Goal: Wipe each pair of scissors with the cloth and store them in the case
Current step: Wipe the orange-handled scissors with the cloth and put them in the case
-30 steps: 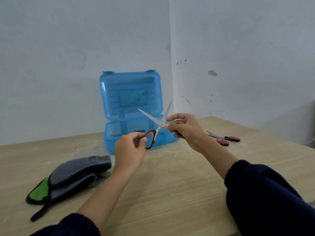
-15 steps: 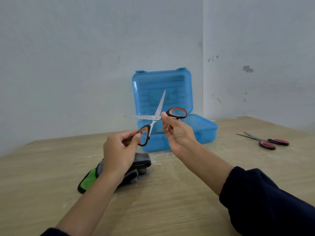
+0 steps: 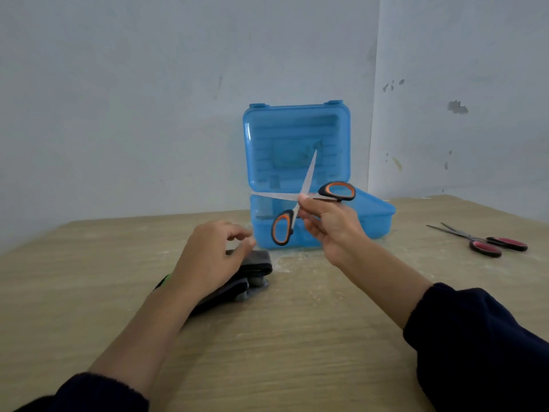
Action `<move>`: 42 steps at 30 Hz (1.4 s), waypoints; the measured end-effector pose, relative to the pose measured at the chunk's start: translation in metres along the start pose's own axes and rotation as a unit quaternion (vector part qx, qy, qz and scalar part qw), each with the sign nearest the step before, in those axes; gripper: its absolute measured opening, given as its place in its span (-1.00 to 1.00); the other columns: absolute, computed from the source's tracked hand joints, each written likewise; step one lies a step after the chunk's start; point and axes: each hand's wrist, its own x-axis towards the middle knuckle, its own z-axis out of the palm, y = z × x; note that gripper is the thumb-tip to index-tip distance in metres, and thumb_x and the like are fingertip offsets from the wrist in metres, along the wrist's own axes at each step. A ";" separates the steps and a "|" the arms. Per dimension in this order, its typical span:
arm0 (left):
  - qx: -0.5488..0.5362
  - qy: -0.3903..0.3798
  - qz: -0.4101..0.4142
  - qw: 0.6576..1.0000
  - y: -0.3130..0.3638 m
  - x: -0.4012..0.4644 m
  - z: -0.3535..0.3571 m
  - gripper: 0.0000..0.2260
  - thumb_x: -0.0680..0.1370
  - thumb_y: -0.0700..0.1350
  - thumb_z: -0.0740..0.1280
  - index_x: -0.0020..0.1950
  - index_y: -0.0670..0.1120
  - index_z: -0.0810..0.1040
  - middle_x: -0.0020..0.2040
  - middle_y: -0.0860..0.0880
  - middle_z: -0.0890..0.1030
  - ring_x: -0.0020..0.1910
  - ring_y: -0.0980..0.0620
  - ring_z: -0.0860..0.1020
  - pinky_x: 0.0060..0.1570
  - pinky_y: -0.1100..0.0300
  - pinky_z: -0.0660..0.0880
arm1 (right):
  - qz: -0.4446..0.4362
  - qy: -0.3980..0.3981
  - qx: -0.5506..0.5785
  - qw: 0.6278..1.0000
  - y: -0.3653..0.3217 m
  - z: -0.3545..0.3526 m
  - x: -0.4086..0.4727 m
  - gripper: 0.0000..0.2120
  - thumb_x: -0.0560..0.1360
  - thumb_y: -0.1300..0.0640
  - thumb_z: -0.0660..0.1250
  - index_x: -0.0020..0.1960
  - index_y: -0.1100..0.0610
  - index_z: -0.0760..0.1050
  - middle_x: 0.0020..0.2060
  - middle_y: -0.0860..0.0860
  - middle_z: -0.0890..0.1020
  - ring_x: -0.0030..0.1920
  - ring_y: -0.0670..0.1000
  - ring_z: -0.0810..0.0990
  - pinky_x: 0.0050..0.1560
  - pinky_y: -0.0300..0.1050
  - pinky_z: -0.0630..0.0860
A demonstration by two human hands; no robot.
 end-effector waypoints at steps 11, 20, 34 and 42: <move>-0.067 0.064 -0.150 0.984 -0.014 0.006 -0.001 -0.89 0.43 -0.06 0.40 -0.09 -0.03 0.64 -0.18 -0.03 0.67 -0.15 0.00 0.60 -0.09 0.20 0.46 | -0.003 -0.072 -0.198 0.978 -0.016 -0.019 0.003 -0.91 0.39 0.23 0.43 -0.19 0.15 0.52 -0.31 0.04 0.59 -0.36 -0.02 0.57 -0.43 -0.26 0.52; -0.318 -0.008 -0.129 0.939 0.006 0.006 -0.008 -0.97 0.53 -0.09 0.28 -0.07 -0.02 0.49 -0.19 -0.10 0.70 -0.28 0.01 0.59 -0.24 0.20 0.46 | -0.054 -0.093 -0.256 0.961 -0.002 -0.014 0.005 -0.90 0.36 0.23 0.47 -0.22 0.21 0.55 -0.36 0.04 0.61 -0.37 -0.02 0.56 -0.35 -0.22 0.52; -0.125 -0.040 -0.033 0.991 0.002 0.006 -0.003 -0.84 0.36 0.12 0.41 -0.13 0.10 0.67 -0.19 0.17 0.68 -0.17 0.18 0.56 -0.16 0.29 0.42 | -0.076 -0.210 -0.212 0.951 -0.008 -0.014 0.002 -0.95 0.43 0.30 0.38 -0.21 0.23 0.57 -0.37 0.03 0.65 -0.35 -0.06 0.64 -0.30 -0.25 0.58; -0.198 0.052 -0.034 0.978 0.016 0.006 0.005 -0.95 0.39 -0.12 0.45 -0.23 0.04 0.64 -0.34 0.17 0.61 -0.34 0.29 0.49 -0.27 0.50 0.37 | -0.071 -0.216 -0.192 0.955 -0.001 -0.006 -0.003 -0.92 0.43 0.35 0.36 -0.18 0.39 0.57 -0.38 0.09 0.64 -0.39 -0.05 0.64 -0.36 -0.26 0.55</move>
